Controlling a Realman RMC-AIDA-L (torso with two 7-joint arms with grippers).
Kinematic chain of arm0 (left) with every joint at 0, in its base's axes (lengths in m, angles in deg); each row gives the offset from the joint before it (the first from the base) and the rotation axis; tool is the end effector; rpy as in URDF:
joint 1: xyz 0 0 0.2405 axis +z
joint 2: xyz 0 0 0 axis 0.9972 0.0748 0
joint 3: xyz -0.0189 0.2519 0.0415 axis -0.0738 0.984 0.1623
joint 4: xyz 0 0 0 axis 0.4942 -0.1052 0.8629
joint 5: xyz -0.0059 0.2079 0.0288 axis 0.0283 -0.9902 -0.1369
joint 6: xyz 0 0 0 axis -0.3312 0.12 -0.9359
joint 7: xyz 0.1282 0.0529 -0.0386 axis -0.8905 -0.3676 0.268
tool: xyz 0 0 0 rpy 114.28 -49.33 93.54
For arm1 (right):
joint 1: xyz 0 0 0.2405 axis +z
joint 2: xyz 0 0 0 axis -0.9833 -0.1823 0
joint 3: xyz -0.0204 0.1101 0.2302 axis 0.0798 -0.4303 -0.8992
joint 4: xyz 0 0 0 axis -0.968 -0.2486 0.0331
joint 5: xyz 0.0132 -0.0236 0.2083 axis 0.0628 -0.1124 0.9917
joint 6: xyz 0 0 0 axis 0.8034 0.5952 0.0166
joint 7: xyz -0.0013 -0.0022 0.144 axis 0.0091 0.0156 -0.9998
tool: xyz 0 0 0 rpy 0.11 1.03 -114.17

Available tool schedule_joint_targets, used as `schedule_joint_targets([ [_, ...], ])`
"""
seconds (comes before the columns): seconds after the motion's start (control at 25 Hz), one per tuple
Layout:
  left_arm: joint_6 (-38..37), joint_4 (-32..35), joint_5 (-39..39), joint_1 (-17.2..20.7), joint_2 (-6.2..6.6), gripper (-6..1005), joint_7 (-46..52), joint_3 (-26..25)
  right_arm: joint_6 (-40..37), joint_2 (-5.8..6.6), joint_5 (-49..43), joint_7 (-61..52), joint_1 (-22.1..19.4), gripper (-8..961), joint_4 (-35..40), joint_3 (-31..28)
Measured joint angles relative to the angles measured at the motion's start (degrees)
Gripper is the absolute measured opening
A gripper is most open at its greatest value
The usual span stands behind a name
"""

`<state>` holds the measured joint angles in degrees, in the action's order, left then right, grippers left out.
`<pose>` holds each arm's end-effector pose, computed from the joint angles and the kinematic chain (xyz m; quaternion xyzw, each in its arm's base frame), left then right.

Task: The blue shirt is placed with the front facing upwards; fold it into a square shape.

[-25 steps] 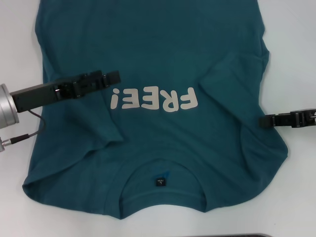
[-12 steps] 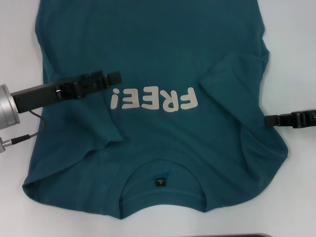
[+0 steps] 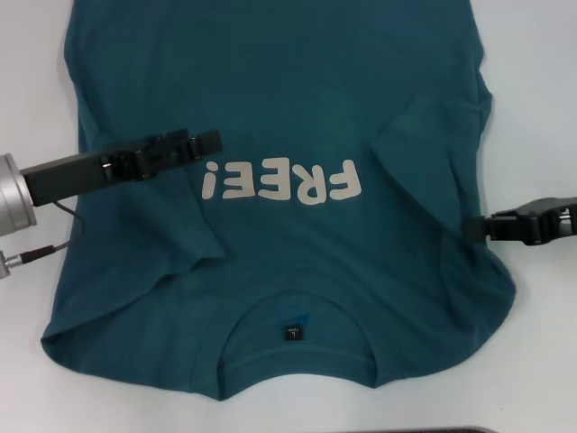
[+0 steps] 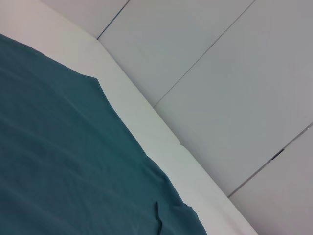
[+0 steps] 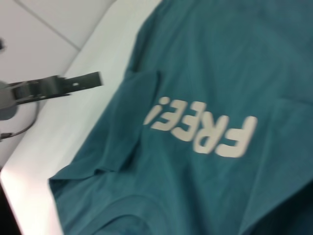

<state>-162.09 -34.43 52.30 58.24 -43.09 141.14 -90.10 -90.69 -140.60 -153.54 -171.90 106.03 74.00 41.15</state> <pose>-0.2758 0.3105 -0.0135 -0.8229 -0.4605 -0.3186 0.0963 0.3148 0.2895 0.0287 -0.8630 0.4876 0.1272 0.0360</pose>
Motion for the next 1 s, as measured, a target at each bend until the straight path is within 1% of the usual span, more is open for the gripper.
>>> schedule_joint_targets([
  [0.16,-0.05,0.00,0.00,-0.18,0.00,903,0.03,0.00,-1.50,-0.63,-0.30,-0.09,1.67,17,0.75,0.65],
  [0.4,-0.11,0.00,0.00,-0.31,0.00,903,-0.05,0.00,-1.41,-1.04,-2.24,-1.90,3.96,22,-0.04,3.42],
  [0.6,0.02,0.00,0.00,-0.31,0.00,904,-0.12,0.00,-1.74,-1.16,-3.44,-2.21,5.03,26,-0.41,3.84],
  [0.84,-0.15,0.00,0.00,-0.19,0.00,904,-0.17,0.00,-1.76,-1.13,-3.95,-2.26,5.29,231,-0.73,3.15],
  [1.0,-0.20,0.00,0.00,-0.02,0.00,904,-0.19,0.01,-1.79,-0.60,-3.73,-2.70,4.95,383,-0.70,1.16],
])
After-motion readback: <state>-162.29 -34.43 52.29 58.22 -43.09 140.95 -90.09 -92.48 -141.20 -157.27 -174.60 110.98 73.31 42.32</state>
